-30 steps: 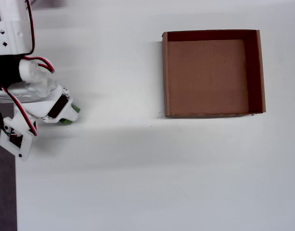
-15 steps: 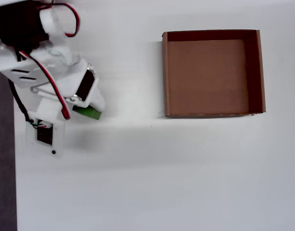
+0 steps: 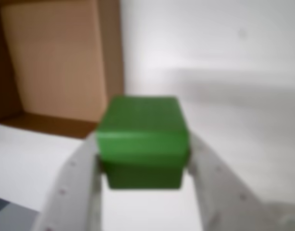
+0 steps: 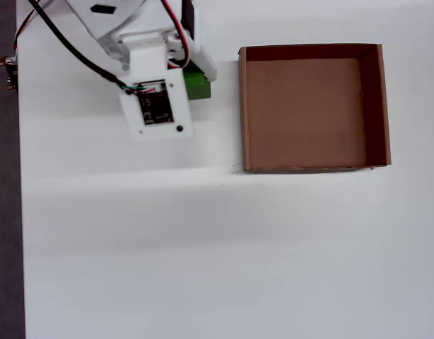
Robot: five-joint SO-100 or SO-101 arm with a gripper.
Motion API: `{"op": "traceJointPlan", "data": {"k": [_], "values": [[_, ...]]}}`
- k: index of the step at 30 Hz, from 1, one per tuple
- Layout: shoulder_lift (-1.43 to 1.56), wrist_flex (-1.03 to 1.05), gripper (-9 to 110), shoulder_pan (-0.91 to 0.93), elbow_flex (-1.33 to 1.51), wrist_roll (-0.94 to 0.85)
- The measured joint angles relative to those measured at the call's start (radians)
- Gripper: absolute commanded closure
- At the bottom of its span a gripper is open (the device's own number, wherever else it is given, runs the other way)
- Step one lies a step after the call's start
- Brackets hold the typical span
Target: Grasp a green cube and put it in a box.
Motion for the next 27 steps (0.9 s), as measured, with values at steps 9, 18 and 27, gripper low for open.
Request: {"op": "traceJointPlan", "data": {"k": [9,18,27], "values": [[-0.052,0.02,85,-0.19,-0.035,0.0],[-0.331,0.006,85,-0.255,-0.235,0.0],[-0.56,0.003,85,-0.284,-0.413,0.0]]}}
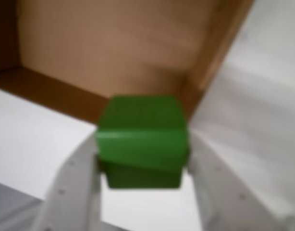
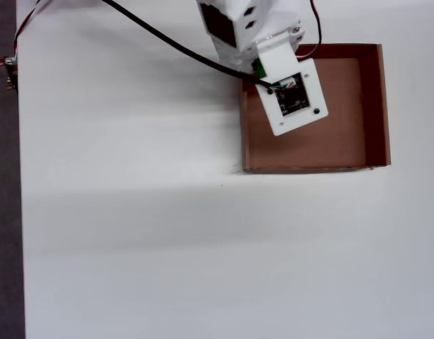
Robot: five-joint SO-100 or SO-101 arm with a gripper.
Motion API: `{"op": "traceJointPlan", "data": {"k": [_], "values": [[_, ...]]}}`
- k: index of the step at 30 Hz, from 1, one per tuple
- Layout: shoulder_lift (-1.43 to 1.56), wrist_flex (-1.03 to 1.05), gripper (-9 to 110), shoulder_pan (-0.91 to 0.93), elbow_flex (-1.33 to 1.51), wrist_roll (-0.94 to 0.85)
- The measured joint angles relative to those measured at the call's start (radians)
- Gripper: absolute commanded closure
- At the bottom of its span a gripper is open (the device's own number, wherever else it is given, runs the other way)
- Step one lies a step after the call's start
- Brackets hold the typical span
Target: Grasp a green cube and put it in a box.
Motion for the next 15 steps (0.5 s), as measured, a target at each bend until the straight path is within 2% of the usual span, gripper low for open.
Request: {"op": "traceJointPlan", "data": {"k": [15], "values": [[-0.209,-0.018,85,-0.002,-0.14,-0.018]]}}
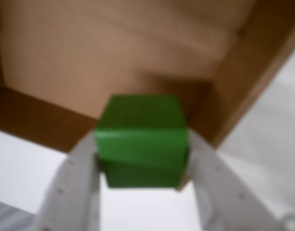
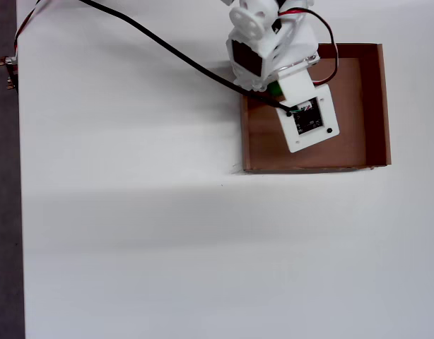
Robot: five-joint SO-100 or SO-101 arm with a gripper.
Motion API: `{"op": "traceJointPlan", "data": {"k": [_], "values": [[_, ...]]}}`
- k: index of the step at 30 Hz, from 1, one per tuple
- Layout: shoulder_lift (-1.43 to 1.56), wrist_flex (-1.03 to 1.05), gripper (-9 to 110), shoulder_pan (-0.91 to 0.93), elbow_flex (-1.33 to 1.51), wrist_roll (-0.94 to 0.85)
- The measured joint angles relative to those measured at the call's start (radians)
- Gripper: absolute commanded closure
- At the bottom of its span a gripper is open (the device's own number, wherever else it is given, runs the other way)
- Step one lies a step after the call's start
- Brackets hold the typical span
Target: Grasp a green cube and put it in a box.
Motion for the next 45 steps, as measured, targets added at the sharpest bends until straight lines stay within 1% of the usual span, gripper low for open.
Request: {"op": "traceJointPlan", "data": {"k": [36,40,45], "values": [[-0.127,-0.055,85,-0.038,-0.002,-0.006],[-0.135,-0.074,81,-0.038,-0.002,-0.006],[-0.133,-0.074,81,-0.038,-0.002,-0.021]]}}
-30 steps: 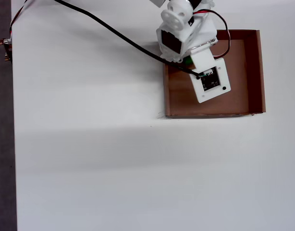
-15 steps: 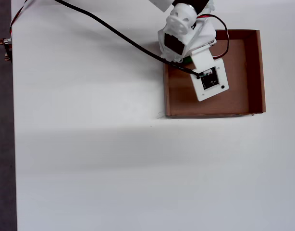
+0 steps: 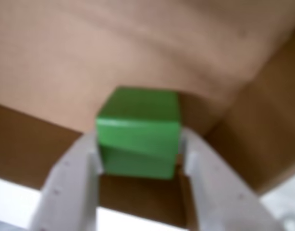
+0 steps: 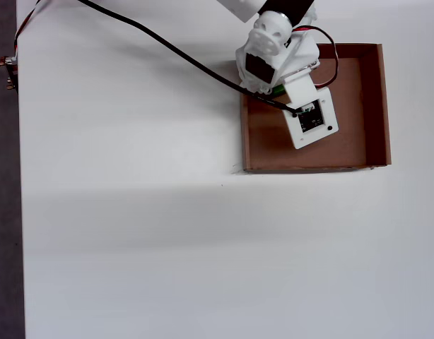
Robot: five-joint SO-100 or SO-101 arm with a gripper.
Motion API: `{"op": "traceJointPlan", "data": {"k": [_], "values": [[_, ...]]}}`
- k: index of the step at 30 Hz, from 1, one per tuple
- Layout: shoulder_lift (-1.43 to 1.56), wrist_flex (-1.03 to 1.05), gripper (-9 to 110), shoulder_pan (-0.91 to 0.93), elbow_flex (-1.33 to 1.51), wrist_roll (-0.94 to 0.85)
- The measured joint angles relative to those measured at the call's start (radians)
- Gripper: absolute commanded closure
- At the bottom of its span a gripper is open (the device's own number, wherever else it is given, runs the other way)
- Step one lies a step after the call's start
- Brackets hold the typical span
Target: Grasp a green cube and put it in a box.
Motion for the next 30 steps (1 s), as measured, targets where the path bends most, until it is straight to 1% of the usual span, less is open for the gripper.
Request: {"op": "traceJointPlan", "data": {"k": [3,6,9,11,12,15,20,23,24,25,26,27,28,29,30], "values": [[0.06,0.0,81,0.015,0.035,-0.003],[0.206,0.015,81,0.083,0.077,-0.006],[0.368,0.041,81,0.195,0.124,-0.009],[0.554,0.017,81,0.319,0.242,-0.009],[0.563,0.012,81,0.327,0.25,-0.009],[0.778,-0.078,81,0.477,0.448,-0.006],[1.155,-0.213,81,0.79,0.894,-0.006],[1.364,-0.249,81,0.904,1.141,-0.011],[1.503,-0.252,81,0.946,1.298,-0.018],[1.58,-0.245,81,0.973,1.376,-0.02],[1.592,-0.244,81,0.976,1.388,-0.02],[1.779,-0.176,81,1.026,1.551,-0.021],[1.784,-0.175,81,1.026,1.559,-0.021],[1.868,-0.074,81,1.049,1.586,-0.021],[1.878,-0.06,81,1.055,1.586,-0.021]]}}
